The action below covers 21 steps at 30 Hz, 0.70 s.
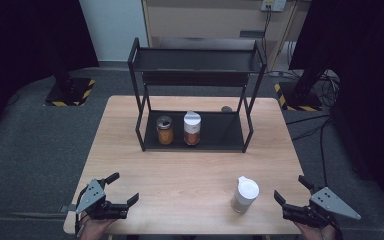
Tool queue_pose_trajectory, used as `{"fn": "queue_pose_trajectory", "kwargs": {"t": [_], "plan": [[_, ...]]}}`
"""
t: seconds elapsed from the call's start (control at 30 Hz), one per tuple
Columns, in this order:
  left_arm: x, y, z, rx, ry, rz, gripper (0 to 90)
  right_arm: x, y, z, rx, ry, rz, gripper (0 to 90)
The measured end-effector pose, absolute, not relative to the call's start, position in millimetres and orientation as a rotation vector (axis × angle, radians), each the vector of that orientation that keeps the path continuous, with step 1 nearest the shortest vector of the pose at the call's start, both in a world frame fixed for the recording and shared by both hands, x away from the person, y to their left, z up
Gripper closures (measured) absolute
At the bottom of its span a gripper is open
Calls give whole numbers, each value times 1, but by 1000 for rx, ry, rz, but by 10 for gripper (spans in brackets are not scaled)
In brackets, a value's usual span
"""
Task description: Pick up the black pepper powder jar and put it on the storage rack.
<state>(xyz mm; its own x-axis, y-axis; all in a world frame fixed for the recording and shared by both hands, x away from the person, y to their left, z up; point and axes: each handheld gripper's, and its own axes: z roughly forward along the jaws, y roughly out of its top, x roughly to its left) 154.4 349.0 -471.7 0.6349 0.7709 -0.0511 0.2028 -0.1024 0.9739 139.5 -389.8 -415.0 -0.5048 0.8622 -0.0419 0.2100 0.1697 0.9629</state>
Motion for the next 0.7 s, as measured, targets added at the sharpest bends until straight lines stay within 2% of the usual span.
{"fn": "queue_pose_trajectory", "kwargs": {"t": [0.7], "plan": [[155,349,-471,1645,808,577,0,153,-367,-380,925,1945,1442,52]]}}
